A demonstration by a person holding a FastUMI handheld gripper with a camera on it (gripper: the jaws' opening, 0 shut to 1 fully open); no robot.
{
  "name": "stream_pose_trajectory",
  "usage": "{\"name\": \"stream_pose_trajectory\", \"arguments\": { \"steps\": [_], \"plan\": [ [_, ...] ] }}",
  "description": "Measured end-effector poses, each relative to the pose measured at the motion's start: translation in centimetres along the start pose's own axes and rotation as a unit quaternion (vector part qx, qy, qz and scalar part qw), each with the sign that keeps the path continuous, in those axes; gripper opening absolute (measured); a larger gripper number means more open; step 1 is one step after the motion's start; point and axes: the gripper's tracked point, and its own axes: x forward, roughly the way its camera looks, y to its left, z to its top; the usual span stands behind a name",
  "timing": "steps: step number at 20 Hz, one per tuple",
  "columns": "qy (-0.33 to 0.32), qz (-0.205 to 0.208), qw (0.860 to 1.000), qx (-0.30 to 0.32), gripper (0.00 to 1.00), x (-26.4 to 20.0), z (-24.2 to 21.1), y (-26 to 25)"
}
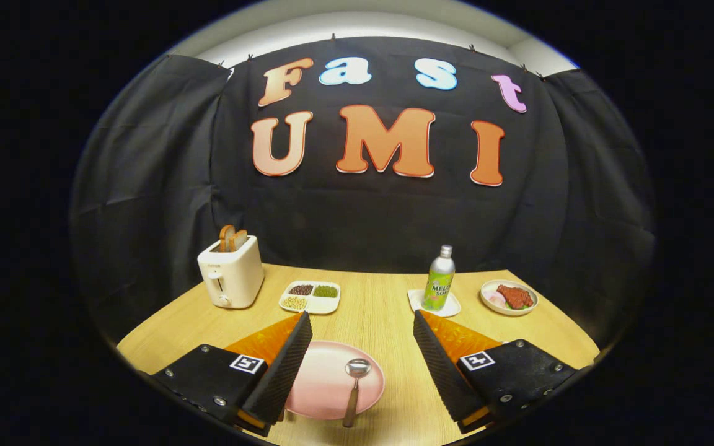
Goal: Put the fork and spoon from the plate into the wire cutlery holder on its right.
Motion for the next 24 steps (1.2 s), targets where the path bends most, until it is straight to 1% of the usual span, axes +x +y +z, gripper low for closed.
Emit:
{"name": "stream_pose_trajectory", "arguments": {
  "steps": [2, 4, 6, 7, 12, 14, 15, 17, 18, 19, 21, 24],
  "plan": [
    [0.029, -0.003, 1.000, 0.004, 0.98, 0.9, -2.6, 0.1],
    [0.051, -0.009, 0.999, -0.006, 0.96, 1.4, -4.7, 0.0],
    [0.075, -0.006, 0.997, -0.013, 0.92, 1.8, -6.8, 0.4],
    [0.083, -0.005, 0.996, -0.016, 0.88, 1.9, -7.7, 0.5],
    [0.118, 0.002, 0.993, -0.025, 0.77, 2.8, -10.6, 1.4],
    [0.132, 0.002, 0.991, -0.032, 0.70, 3.1, -11.7, 1.7],
    [0.141, 0.002, 0.989, -0.033, 0.64, 3.1, -12.4, 1.8],
    [0.155, 0.000, 0.987, -0.030, 0.56, 3.1, -13.4, 1.9],
    [0.161, -0.001, 0.987, -0.027, 0.53, 3.2, -13.8, 1.9],
    [0.167, -0.002, 0.986, -0.026, 0.49, 3.3, -14.3, 1.8],
    [0.180, -0.007, 0.983, -0.027, 0.44, 3.5, -15.1, 1.6],
    [0.188, -0.018, 0.982, -0.031, 0.41, 3.6, -15.7, 1.2]
  ]
}}
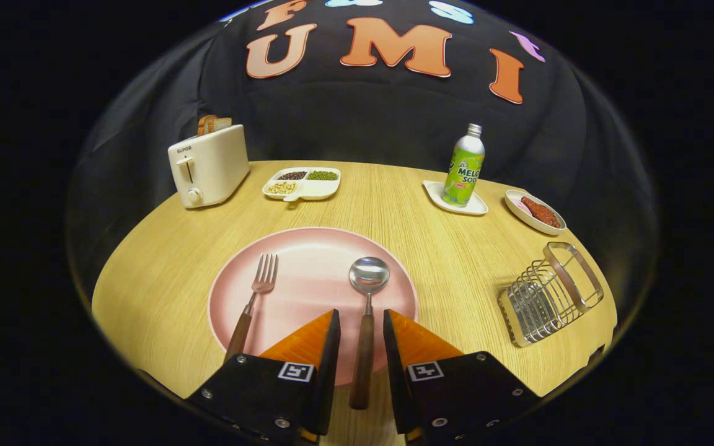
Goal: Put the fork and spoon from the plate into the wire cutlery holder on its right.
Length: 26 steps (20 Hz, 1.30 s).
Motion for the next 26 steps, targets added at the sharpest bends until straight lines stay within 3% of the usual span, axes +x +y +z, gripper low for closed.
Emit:
{"name": "stream_pose_trajectory", "arguments": {
  "steps": [11, 26],
  "plan": [
    [0.029, -0.002, 1.000, 0.005, 0.05, 0.9, -0.7, -0.1],
    [0.018, 0.044, 0.999, 0.023, 0.04, -6.1, 5.3, -2.3]
  ]
}}
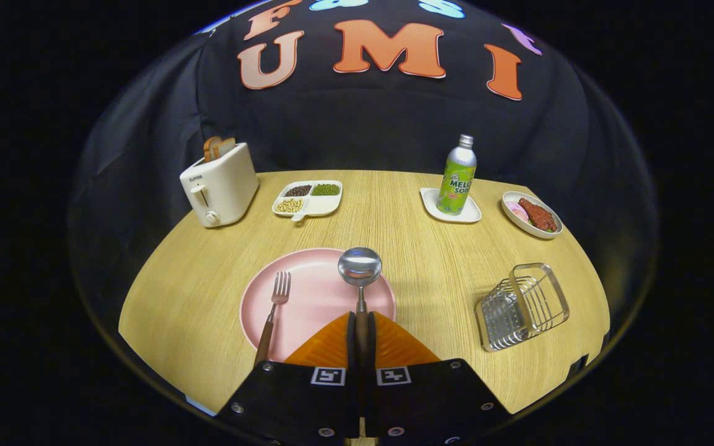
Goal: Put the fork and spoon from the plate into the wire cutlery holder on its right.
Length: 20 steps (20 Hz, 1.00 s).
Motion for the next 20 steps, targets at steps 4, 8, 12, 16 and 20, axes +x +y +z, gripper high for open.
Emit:
{"name": "stream_pose_trajectory", "arguments": {
  "steps": [4, 8, 12, 16, 20],
  "plan": [
    [-0.004, -0.024, 1.000, 0.003, 0.04, -2.2, 1.8, -3.4],
    [-0.002, -0.039, 0.999, 0.012, 0.04, -4.3, 2.7, -7.4],
    [0.014, -0.054, 0.998, 0.001, 0.04, -6.2, 2.7, -11.2],
    [0.042, -0.070, 0.997, -0.019, 0.04, -8.1, 2.1, -14.9],
    [0.071, -0.076, 0.994, -0.025, 0.04, -9.4, 1.2, -18.1]
  ]
}}
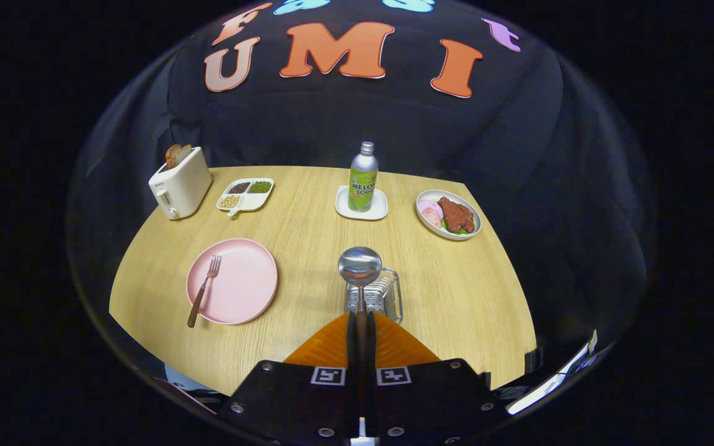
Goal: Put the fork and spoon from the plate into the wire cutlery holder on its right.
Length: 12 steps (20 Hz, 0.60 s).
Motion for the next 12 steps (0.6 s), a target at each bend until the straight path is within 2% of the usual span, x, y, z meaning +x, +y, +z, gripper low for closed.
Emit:
{"name": "stream_pose_trajectory", "arguments": {
  "steps": [7, 12],
  "plan": [
    [0.066, 0.017, 0.997, -0.039, 0.04, 0.0, -1.6, -2.2],
    [0.126, 0.037, 0.989, -0.069, 0.04, 2.2, -1.8, -1.9]
  ]
}}
